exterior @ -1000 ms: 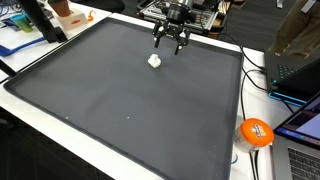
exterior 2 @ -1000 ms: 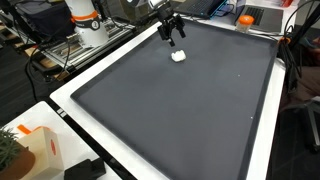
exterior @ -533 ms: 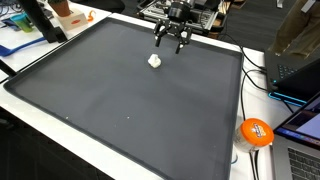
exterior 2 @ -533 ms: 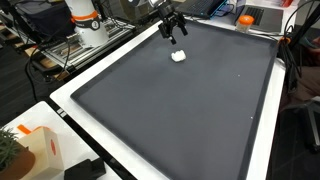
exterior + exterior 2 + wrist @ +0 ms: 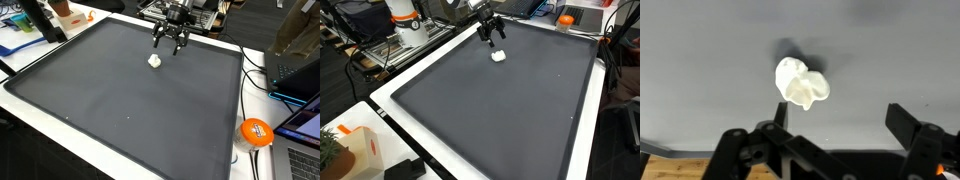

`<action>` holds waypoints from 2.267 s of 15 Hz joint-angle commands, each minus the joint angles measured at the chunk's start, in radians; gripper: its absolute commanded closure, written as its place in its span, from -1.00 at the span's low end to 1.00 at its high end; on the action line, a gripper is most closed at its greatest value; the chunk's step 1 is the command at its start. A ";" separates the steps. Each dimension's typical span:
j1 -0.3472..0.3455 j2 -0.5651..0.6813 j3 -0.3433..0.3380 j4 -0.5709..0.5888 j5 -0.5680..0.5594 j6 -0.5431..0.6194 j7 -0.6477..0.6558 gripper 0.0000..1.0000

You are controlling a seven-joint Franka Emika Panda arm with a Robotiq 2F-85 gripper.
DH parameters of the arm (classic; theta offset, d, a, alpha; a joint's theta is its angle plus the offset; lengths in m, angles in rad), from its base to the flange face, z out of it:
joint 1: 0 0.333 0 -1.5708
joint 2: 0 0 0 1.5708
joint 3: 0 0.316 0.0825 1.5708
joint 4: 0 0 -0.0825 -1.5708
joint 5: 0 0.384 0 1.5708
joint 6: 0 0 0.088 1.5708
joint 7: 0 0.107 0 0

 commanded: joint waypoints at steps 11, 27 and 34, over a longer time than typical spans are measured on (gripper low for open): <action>-0.013 0.071 0.037 0.012 -0.014 0.003 0.025 -1.00; -0.215 -0.479 -0.233 0.210 -0.304 -0.868 -0.369 -1.00; -0.454 -0.598 -0.036 0.388 -0.269 -1.357 -0.346 -1.00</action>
